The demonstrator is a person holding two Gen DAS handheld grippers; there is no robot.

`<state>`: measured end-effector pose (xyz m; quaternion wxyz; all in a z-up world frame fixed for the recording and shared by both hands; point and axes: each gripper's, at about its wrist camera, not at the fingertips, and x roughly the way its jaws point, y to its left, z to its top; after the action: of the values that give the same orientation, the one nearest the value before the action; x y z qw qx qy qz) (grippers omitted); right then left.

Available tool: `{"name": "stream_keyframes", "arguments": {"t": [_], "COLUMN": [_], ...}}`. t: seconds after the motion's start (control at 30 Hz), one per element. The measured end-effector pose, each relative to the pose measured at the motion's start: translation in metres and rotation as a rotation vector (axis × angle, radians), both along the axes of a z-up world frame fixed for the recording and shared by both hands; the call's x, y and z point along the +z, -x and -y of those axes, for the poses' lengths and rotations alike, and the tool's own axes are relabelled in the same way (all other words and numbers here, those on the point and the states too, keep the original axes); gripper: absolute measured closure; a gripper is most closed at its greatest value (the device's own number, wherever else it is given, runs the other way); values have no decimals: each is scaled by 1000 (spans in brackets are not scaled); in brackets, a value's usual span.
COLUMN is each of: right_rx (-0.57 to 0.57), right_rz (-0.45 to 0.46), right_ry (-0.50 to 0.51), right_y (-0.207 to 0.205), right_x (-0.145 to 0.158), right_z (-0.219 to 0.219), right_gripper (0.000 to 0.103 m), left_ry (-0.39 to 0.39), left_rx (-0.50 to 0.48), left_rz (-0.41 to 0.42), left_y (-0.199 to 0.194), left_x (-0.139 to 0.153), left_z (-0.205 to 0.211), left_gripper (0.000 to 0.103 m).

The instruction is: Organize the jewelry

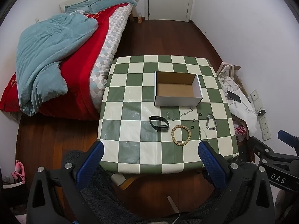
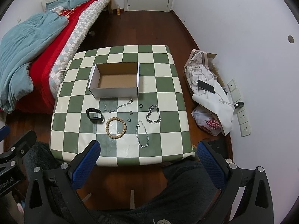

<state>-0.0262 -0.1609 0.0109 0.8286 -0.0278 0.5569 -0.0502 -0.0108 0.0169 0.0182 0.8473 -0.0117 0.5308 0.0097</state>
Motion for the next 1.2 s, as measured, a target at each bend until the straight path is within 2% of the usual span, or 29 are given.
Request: {"name": "stream_keyframes", "arguments": {"t": [0.07,1.2], "right_rx": [3,11], "right_rz": [2,21], "right_ry": [-1,0], "right_y": [-3,0], "right_x": [11,21], "right_z": [9,3], "right_gripper": [0,0], "left_ry": [1,4], "left_rx": [0,1], "left_rz": [1,20], "left_y": [0,5], "left_x": [1,9], "left_z": [0,0], "left_gripper": [0,0]}}
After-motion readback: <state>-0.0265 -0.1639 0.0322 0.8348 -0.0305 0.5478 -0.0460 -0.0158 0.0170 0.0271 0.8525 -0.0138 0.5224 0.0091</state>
